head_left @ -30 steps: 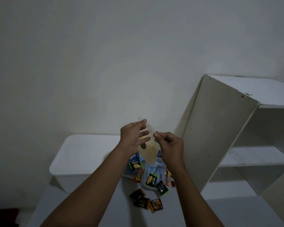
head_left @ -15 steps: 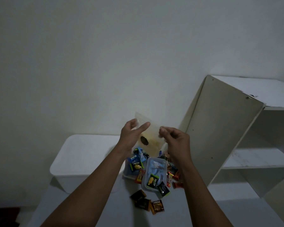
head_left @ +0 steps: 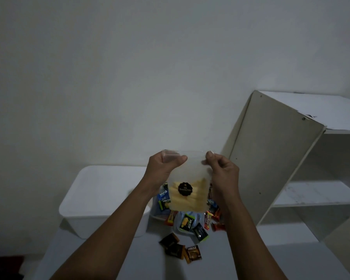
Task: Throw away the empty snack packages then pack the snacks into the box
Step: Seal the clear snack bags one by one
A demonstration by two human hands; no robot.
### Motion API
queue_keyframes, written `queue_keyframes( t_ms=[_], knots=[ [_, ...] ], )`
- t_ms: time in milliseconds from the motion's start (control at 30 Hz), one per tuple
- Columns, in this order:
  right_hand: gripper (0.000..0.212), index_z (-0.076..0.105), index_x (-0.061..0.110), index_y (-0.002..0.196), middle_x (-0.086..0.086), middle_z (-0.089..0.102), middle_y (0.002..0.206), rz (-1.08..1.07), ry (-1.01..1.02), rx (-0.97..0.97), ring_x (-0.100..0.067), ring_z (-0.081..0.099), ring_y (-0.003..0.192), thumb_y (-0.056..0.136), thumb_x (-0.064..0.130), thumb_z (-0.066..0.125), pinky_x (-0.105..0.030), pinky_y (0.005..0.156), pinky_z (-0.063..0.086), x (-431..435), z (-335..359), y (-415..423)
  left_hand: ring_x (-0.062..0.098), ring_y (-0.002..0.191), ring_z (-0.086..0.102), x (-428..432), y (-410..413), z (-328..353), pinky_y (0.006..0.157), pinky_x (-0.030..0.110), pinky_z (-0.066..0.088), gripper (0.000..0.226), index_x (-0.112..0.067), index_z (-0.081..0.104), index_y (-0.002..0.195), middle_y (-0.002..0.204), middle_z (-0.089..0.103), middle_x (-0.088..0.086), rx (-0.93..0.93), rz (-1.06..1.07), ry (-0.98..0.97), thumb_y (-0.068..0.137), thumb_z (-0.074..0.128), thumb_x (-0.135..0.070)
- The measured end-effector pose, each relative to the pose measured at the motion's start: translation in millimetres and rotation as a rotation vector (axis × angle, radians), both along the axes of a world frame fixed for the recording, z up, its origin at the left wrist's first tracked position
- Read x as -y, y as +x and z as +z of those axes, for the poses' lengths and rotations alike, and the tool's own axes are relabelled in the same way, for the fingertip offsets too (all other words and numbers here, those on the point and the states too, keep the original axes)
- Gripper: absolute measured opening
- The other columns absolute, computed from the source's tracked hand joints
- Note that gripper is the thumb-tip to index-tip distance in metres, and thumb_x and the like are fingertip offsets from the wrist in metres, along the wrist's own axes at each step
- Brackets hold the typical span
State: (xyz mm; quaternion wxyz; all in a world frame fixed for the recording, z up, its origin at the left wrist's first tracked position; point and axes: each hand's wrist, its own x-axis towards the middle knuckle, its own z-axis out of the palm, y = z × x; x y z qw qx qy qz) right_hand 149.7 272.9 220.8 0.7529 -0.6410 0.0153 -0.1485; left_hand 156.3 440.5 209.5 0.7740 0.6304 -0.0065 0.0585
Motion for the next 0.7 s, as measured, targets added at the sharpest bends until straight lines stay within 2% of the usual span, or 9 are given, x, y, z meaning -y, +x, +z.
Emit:
queue_keyframes(
  t_ms=[133,233,300,367,500,600,700],
  knots=[
    [0.022,0.073,0.015,0.077,0.0,0.073,0.079,0.044,-0.021,0.01,-0.007,0.067,0.083,0.092,0.029,0.068,-0.033,0.084,0.052,4,1,0,0.017,0.081,0.067,1,0,8,0.088,0.043,0.052,0.031,-0.011,0.07,0.094,0.089,0.074,0.003,0.01,-0.068,-0.136,0.07,0.078,-0.029],
    [0.017,0.075,0.009,0.085,0.002,0.073,0.079,0.126,-0.046,0.011,-0.005,0.067,0.077,0.089,0.025,0.071,-0.024,0.075,0.053,5,5,-3,0.017,0.078,0.068,3,0,11,0.081,0.038,0.058,0.031,-0.006,0.071,0.094,0.084,0.073,0.006,0.028,-0.063,-0.114,0.072,0.077,-0.027],
    [0.014,0.076,0.008,0.086,-0.001,0.074,0.079,0.166,-0.065,0.008,-0.011,0.068,0.078,0.087,0.022,0.074,-0.033,0.076,0.057,5,7,-4,0.016,0.077,0.068,6,-1,14,0.076,0.035,0.059,0.031,-0.004,0.072,0.093,0.083,0.073,0.007,0.045,-0.079,-0.086,0.072,0.077,-0.027],
    [0.012,0.075,0.01,0.085,0.0,0.074,0.078,0.15,-0.062,0.0,-0.012,0.069,0.08,0.086,0.022,0.075,-0.041,0.084,0.055,4,8,-4,0.017,0.078,0.068,8,-1,14,0.078,0.038,0.058,0.032,-0.005,0.072,0.094,0.084,0.073,0.007,0.05,-0.101,-0.103,0.071,0.078,-0.027],
    [0.007,0.074,0.012,0.086,0.001,0.073,0.077,0.12,-0.061,0.021,-0.001,0.068,0.076,0.087,0.018,0.073,-0.03,0.08,0.051,4,10,-3,0.02,0.078,0.067,10,-3,15,0.084,0.048,0.058,0.028,-0.005,0.072,0.091,0.082,0.071,0.009,0.06,-0.138,-0.148,0.07,0.079,-0.022],
    [0.011,0.075,0.01,0.083,-0.007,0.074,0.082,0.178,-0.039,0.021,-0.019,0.069,0.082,0.083,0.021,0.077,-0.042,0.082,0.055,7,9,-4,0.019,0.075,0.067,12,-4,17,0.075,0.038,0.059,0.028,-0.001,0.07,0.095,0.079,0.072,0.007,0.075,-0.092,-0.119,0.076,0.076,-0.02],
    [0.014,0.077,0.005,0.084,-0.011,0.076,0.085,0.219,-0.053,0.018,-0.024,0.071,0.084,0.077,0.016,0.081,-0.044,0.085,0.057,9,11,-4,0.016,0.072,0.068,13,-5,18,0.074,0.028,0.057,0.021,-0.001,0.069,0.095,0.075,0.072,0.004,0.099,-0.068,0.001,0.083,0.072,-0.018]
  ],
)
